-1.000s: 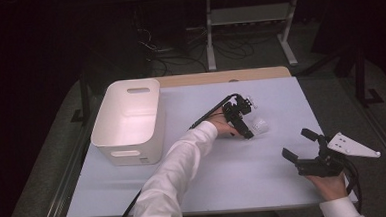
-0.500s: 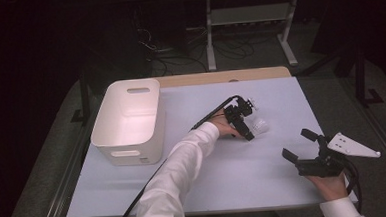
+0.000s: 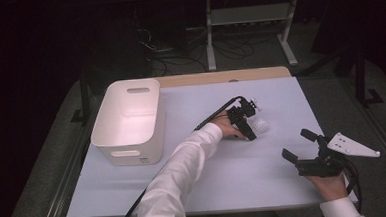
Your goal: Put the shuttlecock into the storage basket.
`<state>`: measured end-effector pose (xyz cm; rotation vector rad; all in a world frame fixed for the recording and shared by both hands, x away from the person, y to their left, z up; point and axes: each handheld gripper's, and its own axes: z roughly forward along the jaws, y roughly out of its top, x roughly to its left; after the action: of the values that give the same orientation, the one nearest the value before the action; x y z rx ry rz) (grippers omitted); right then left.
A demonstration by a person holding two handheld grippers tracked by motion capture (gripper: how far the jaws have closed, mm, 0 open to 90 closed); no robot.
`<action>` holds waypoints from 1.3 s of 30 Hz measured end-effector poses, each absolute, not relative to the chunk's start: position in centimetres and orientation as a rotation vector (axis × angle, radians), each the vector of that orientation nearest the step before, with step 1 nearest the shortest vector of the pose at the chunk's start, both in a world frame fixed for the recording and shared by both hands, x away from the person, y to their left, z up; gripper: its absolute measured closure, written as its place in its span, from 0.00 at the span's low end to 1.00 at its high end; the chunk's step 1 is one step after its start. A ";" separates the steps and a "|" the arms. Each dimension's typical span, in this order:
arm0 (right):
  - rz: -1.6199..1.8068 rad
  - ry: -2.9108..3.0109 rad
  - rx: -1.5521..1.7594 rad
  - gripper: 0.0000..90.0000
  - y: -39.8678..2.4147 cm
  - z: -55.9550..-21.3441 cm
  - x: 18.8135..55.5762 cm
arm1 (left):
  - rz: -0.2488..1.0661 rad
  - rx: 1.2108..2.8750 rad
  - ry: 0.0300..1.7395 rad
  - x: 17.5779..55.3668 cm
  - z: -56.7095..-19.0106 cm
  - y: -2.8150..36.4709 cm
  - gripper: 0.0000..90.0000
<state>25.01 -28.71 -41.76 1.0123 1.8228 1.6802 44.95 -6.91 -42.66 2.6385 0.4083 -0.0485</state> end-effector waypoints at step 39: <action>1.689 1.810 1.022 0.00 -28.8 -41.8 25.0 | 0.002 2.636 0.356 44.4 -41.3 -7.1 0.72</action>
<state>25.04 -28.79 -41.77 1.0217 1.8100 1.6894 44.39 -7.06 -41.28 2.6361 0.3561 0.0018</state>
